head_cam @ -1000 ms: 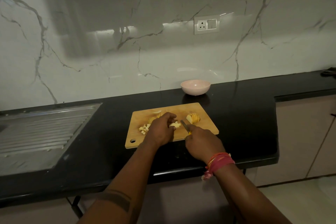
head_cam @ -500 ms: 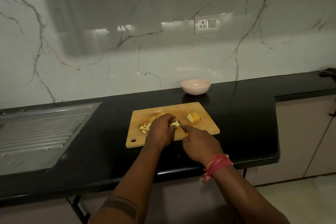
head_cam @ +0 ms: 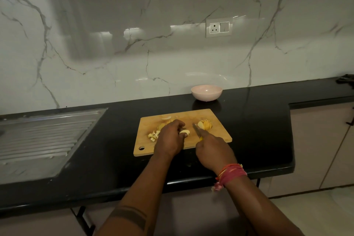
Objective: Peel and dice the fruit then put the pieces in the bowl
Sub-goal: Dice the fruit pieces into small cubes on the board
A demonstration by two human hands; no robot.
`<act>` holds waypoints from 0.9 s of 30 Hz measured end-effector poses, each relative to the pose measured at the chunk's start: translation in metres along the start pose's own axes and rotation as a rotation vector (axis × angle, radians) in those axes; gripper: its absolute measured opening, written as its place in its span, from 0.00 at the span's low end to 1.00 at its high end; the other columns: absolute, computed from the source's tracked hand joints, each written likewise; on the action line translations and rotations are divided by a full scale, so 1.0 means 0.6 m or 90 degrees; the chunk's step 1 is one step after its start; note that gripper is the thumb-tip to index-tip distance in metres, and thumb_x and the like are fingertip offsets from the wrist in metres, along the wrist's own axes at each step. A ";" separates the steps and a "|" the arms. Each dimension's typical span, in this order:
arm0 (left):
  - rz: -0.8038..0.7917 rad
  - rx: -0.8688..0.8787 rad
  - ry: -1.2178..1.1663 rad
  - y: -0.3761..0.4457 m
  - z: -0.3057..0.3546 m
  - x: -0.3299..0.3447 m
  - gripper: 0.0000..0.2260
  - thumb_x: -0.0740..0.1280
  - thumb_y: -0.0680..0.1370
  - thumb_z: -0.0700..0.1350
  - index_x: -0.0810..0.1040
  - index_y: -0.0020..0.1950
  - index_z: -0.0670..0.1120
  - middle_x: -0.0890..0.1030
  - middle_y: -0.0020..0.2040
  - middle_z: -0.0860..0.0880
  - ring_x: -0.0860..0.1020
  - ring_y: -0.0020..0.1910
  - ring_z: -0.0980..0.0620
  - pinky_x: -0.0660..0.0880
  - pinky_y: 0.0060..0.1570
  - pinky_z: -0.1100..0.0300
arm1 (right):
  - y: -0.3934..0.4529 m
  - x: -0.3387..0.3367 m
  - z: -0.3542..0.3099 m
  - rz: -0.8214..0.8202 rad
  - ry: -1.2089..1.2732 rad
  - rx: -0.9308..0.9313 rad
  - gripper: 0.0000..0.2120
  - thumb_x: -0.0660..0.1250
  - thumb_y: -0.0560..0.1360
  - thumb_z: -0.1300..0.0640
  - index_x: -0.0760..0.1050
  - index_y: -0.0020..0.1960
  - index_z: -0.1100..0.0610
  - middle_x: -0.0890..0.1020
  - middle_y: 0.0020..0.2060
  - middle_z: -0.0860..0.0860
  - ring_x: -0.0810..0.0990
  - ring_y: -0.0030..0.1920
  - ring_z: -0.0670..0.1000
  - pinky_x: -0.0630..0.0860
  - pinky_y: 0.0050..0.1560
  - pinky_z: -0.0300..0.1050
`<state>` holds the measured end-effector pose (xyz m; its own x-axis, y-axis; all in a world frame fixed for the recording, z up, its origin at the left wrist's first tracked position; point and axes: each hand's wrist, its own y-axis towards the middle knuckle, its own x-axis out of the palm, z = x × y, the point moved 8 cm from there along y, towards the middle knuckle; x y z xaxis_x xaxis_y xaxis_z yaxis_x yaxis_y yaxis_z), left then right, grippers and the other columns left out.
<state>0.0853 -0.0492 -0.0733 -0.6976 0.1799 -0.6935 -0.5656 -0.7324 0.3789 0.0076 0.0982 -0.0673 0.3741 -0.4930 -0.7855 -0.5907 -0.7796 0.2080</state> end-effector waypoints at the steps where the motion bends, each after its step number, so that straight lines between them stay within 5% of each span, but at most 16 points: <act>1: -0.001 0.008 0.006 0.000 0.001 0.001 0.16 0.74 0.78 0.46 0.79 0.64 0.50 0.82 0.60 0.52 0.79 0.56 0.54 0.77 0.59 0.57 | -0.003 0.000 0.000 -0.001 -0.006 -0.006 0.29 0.57 0.80 0.52 0.57 0.78 0.35 0.78 0.40 0.48 0.78 0.37 0.47 0.77 0.37 0.46; 19: -0.032 0.026 0.061 0.004 0.003 0.002 0.17 0.71 0.80 0.45 0.80 0.68 0.49 0.80 0.64 0.49 0.79 0.61 0.50 0.74 0.65 0.54 | 0.002 0.018 -0.005 -0.037 -0.064 -0.027 0.26 0.57 0.79 0.49 0.62 0.78 0.40 0.82 0.49 0.50 0.80 0.46 0.51 0.79 0.46 0.49; 27: -0.038 0.018 0.083 0.002 -0.002 0.001 0.18 0.71 0.79 0.50 0.81 0.67 0.47 0.78 0.61 0.48 0.77 0.58 0.50 0.73 0.61 0.56 | 0.001 0.016 -0.005 -0.020 -0.036 -0.018 0.28 0.57 0.79 0.50 0.60 0.78 0.38 0.81 0.47 0.50 0.78 0.42 0.49 0.76 0.41 0.46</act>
<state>0.0845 -0.0509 -0.0741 -0.6000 0.1349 -0.7885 -0.6184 -0.7035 0.3502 0.0130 0.0920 -0.0729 0.3510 -0.4467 -0.8230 -0.5591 -0.8050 0.1985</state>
